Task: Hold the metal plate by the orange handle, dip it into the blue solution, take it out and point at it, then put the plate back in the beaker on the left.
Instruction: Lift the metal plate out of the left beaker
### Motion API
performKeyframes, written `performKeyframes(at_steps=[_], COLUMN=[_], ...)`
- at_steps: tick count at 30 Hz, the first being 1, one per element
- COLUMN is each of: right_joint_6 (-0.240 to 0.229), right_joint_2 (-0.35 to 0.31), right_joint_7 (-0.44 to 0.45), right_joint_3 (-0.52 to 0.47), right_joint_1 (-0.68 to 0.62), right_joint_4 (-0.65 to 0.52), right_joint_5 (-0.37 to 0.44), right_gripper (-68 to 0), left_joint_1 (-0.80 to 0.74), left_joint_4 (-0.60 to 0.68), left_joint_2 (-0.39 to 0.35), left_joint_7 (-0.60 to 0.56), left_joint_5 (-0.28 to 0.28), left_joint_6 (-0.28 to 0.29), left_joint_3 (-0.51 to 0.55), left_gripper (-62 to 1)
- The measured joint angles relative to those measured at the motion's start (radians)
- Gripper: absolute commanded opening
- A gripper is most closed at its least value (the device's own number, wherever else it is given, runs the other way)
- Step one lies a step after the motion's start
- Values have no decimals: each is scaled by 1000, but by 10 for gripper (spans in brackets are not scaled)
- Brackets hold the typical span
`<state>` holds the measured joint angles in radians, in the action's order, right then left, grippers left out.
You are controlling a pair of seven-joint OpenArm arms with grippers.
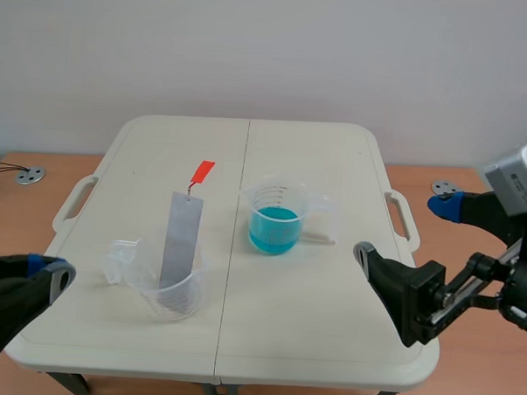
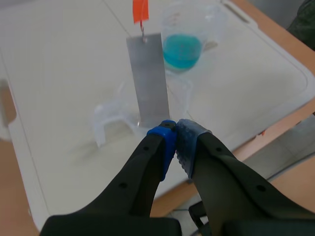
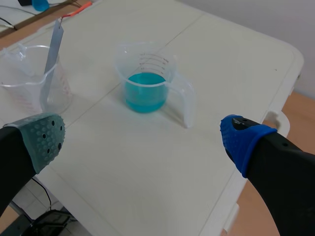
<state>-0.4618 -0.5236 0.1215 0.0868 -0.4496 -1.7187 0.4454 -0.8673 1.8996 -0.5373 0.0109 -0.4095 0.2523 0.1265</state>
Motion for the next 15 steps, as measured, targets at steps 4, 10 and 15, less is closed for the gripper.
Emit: performKeyframes(at_steps=[4, 10, 15], right_joint_6=[-22, -37, -52], right_joint_2=[6, 20, 20], right_joint_7=[0, -12, -80], right_joint_3=[52, 138, 214], right_joint_1=[89, 187, 295], right_joint_4=[49, 95, 132], right_joint_5=[39, 168, 280], right_gripper=[-12, -12, -12], left_joint_1=[-133, -308, -407], left_joint_4=[0, 0, 0], left_joint_2=[0, 0, 0], left_joint_7=[1, 13, 80], left_joint_5=[83, 152, 152], left_joint_6=[-44, -92, -92], left_joint_3=[0, 0, 0], left_gripper=[-581, -581, -581])
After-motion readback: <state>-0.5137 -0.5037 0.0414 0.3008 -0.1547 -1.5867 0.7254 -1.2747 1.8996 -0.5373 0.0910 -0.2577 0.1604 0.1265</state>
